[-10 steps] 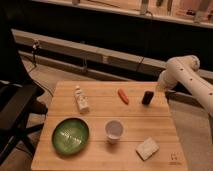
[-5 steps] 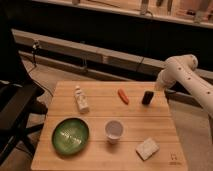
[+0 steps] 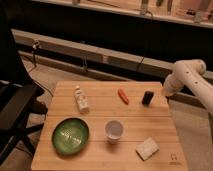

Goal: Knock the eraser over

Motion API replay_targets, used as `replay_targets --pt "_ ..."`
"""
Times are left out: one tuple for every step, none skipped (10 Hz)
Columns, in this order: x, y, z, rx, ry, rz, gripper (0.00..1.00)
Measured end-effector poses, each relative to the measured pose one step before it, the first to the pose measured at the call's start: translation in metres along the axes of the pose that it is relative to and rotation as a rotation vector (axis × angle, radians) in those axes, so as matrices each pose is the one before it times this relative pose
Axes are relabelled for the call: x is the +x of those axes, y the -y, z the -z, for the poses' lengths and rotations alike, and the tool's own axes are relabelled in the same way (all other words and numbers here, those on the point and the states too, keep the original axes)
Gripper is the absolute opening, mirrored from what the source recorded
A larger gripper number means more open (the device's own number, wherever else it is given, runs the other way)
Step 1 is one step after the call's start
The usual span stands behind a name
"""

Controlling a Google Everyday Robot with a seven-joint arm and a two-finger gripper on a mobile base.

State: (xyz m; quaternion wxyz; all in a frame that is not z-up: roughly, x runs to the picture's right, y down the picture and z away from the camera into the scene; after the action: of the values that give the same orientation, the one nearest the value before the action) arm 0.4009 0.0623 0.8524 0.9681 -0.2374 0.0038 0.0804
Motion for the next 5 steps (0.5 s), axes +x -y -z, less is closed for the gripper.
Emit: replay_targets --pt "0.0046 -0.00477 -0.0105 -0.0293 0.00065 0.00592 0.0" --pt "-0.00211 -0.00239 -0.00753 -0.02605 0.00194 0.00409 0.0" --pt "-0.0096 0.00191 -0.00323 0.00476 0.0028 0.00404 0.0" --pt "-0.00911 0.00456 0.00201 0.02421 -0.00303 -0.00167 0.0" --pt "-0.01085 0.00446 0.00641 0.0199 -0.00093 0.00105 0.0"
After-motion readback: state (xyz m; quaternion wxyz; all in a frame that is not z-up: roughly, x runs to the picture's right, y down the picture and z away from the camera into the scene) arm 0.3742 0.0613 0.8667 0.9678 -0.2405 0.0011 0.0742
